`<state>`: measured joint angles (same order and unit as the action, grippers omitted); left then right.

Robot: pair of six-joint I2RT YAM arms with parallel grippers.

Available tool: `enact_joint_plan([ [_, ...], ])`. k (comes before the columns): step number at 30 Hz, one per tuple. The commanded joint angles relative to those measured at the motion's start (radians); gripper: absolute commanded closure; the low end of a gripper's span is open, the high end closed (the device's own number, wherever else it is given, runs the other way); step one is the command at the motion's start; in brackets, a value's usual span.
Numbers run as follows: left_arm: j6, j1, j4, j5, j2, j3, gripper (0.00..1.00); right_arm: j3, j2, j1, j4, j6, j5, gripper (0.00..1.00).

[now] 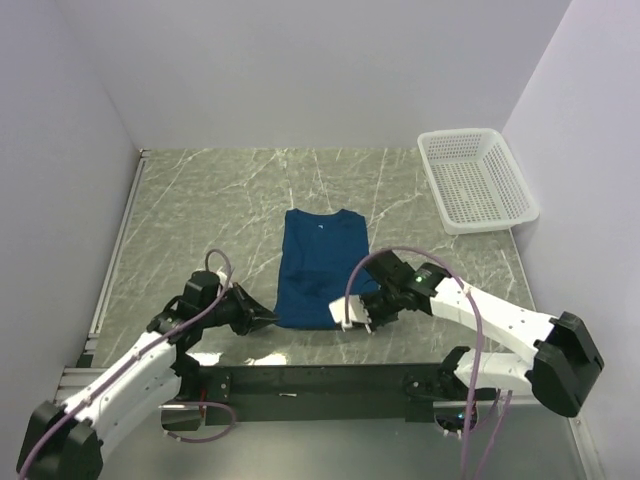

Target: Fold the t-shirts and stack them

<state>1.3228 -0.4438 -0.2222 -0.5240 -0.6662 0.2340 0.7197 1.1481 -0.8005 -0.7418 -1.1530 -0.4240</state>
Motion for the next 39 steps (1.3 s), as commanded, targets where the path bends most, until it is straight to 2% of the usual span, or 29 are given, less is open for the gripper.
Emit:
enact_joint_plan([
  [1,0.017,0.007,0.053,0.038,-0.131,0.063,1.0,0.102,0.05,0.047,0.013,0.119,0.071,1.0],
  [4,-0.063,0.036,0.086,0.059,-0.371,0.207,1.0,0.26,0.183,0.116,0.065,0.183,0.143,1.0],
  [7,-0.114,0.117,0.118,0.061,-0.473,0.35,1.0,0.369,0.277,0.208,0.11,0.248,0.177,1.0],
  [12,-0.187,0.24,0.112,0.032,-0.705,0.632,1.0,0.575,0.485,0.288,0.194,0.312,0.261,1.0],
  [18,-0.234,0.264,0.095,-0.031,-1.028,0.919,1.0,0.8,0.708,0.323,0.225,0.395,0.309,1.0],
  [20,-0.24,0.264,0.11,-0.059,-1.128,0.967,1.0,0.857,0.762,0.33,0.231,0.411,0.327,1.0],
  [26,-0.266,0.266,0.086,-0.091,-1.283,1.117,1.0,0.954,0.858,0.353,0.242,0.452,0.376,1.0],
  [30,-0.273,0.266,0.08,-0.106,-1.348,1.191,1.0,0.954,0.865,0.374,0.266,0.473,0.389,1.0],
  [39,-0.264,0.272,0.096,-0.108,-1.408,1.229,1.0,0.98,0.906,0.386,0.291,0.48,0.373,1.0],
])
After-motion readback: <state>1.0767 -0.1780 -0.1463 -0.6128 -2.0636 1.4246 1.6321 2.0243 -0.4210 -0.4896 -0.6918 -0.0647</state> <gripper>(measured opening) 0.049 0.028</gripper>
